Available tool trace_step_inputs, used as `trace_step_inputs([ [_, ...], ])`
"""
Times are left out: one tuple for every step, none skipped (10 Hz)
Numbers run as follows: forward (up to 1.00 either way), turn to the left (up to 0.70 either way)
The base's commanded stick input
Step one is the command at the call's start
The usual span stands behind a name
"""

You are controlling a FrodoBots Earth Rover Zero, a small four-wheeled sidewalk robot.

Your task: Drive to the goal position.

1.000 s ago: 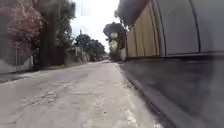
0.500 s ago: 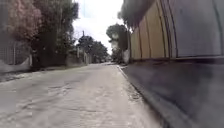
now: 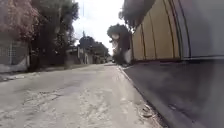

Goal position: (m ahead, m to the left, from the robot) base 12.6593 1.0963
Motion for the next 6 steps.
trace_step_inputs([
  [1.00,0.00],
  [1.00,0.00],
  [1.00,0.00],
  [1.00,0.00],
  [1.00,0.00],
  [1.00,0.00],
])
